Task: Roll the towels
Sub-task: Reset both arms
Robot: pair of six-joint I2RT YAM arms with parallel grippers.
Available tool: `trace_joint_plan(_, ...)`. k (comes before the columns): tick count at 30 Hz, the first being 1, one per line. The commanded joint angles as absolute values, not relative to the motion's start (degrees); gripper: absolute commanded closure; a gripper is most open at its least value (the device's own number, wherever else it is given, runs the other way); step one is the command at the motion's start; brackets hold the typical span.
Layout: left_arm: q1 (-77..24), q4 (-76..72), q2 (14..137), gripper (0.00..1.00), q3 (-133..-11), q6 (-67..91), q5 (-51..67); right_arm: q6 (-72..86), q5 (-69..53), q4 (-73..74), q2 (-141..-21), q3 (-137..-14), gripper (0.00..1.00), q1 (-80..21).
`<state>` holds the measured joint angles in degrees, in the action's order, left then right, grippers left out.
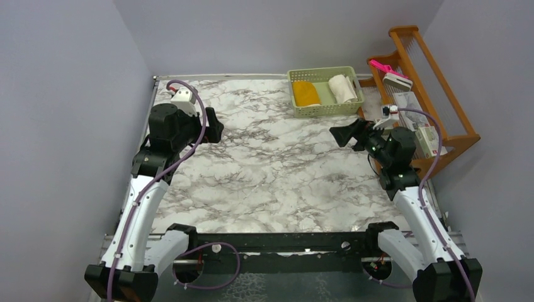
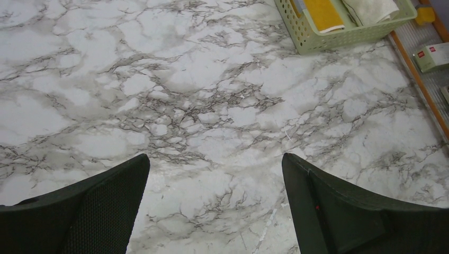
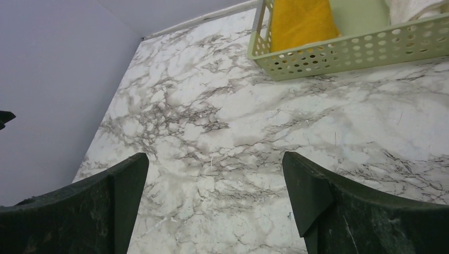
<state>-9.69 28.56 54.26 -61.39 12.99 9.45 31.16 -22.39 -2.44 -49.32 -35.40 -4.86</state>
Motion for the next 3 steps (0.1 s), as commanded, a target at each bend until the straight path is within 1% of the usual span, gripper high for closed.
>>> trace_joint_plan(1, -9.40, 29.15, 52.20, 0.01, -61.70, 12.95, 8.97, 29.21, -18.63, -1.76, -47.07, -36.03, 0.00, -4.97)
trace_joint_plan(3, -9.40, 29.57, 51.89, 0.01, -61.77, 12.48, 9.13, 29.05, -18.34, -1.28, -46.27, -36.48, 0.00, -5.01)
